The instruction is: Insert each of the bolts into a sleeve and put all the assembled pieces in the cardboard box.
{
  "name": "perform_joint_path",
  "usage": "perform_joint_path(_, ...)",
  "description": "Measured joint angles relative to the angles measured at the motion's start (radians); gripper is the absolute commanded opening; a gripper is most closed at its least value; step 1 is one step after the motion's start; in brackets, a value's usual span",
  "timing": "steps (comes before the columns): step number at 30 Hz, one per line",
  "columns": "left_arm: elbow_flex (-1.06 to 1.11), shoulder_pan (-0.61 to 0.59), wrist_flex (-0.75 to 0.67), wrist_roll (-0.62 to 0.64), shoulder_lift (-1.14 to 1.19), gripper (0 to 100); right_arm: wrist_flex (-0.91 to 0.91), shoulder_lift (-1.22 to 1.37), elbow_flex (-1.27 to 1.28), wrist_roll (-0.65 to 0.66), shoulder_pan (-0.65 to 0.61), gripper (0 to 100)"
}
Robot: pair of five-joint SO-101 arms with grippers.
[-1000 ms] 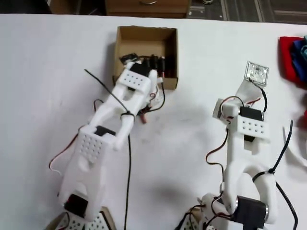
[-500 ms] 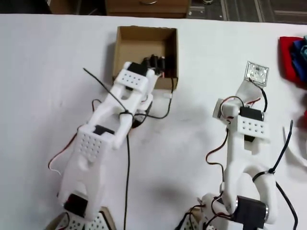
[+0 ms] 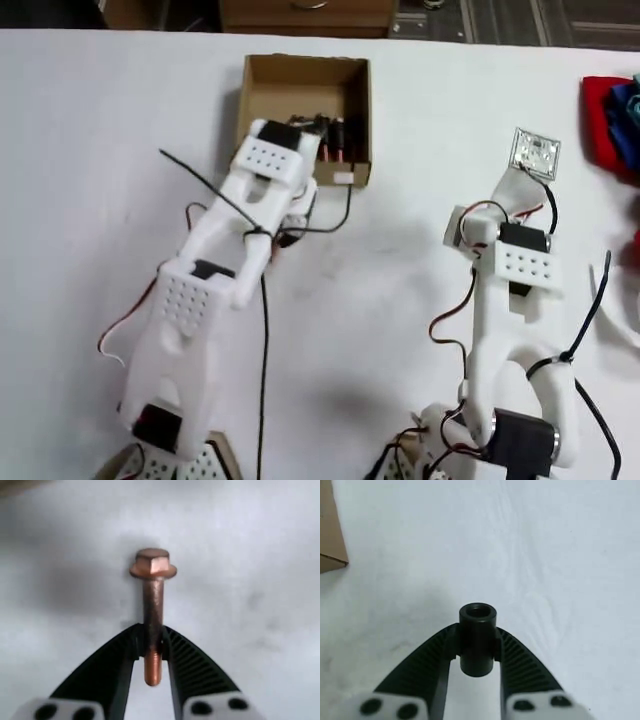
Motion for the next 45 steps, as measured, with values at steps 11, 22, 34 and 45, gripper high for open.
perform_joint_path(11,-0.006,-0.005,-0.049,0.0,-0.002,18,0.0,0.0,0.0,0.0,0.0,2.1)
perform_joint_path(22,-0.043,-0.017,-0.11,-0.002,0.092,18,0.0,0.0,0.0,0.0,0.0,2.1)
perform_joint_path(34,-0.127,-0.02,-0.094,-0.002,0.12,7,0.0,0.0,0.0,0.0,0.0,2.1)
perform_joint_path(45,-0.193,-0.021,0.009,0.0,0.126,3,0.0,0.0,0.0,0.0,0.0,2.1)
